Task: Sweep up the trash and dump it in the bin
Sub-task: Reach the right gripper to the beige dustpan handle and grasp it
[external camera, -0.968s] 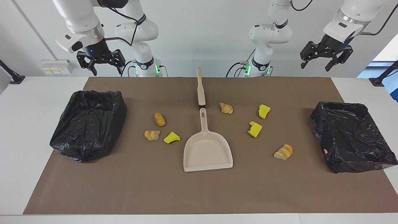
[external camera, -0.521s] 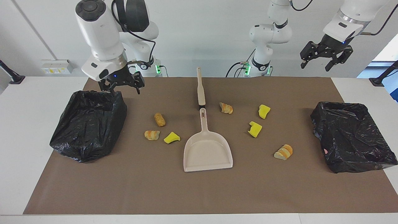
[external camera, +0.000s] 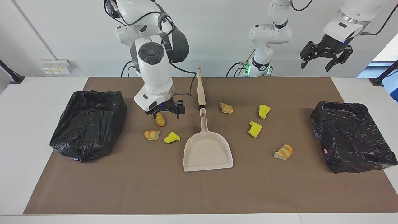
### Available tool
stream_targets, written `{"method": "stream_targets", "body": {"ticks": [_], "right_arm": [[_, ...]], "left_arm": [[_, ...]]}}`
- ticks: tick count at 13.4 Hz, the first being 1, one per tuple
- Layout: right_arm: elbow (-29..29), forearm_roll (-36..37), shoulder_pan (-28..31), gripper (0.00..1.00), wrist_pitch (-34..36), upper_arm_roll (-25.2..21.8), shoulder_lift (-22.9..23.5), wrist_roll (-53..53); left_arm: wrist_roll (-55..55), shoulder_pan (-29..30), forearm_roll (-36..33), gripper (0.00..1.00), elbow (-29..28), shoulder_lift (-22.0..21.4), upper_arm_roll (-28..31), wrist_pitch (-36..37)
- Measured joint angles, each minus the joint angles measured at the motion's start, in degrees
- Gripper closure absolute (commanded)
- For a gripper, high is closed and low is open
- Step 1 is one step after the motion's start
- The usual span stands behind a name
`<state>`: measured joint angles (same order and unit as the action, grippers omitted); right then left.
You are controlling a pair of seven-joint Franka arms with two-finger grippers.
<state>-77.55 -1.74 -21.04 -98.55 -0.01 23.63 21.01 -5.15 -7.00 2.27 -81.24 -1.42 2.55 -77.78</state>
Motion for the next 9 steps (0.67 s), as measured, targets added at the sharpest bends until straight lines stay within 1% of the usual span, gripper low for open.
{"method": "stream_targets", "body": {"ticks": [3, 7, 9], "right_arm": [[-1.75, -0.74, -4.45, 0.0, -2.23, 0.17, 1.41, 0.76], [-8.22, -0.95, -9.3, 0.0, -8.25, 0.31, 1.76, 2.56], [-11.19, -0.97, -10.52, 0.0, -10.27, 0.33, 1.68, 3.37]], "left_arm": [[0.0, 0.0, 0.0, 0.0, 0.0, 0.0, 0.0, 0.0], [0.0, 0.0, 0.0, 0.0, 0.0, 0.0, 0.0, 0.0], [0.0, 0.0, 0.0, 0.0, 0.0, 0.0, 0.0, 0.0]]}}
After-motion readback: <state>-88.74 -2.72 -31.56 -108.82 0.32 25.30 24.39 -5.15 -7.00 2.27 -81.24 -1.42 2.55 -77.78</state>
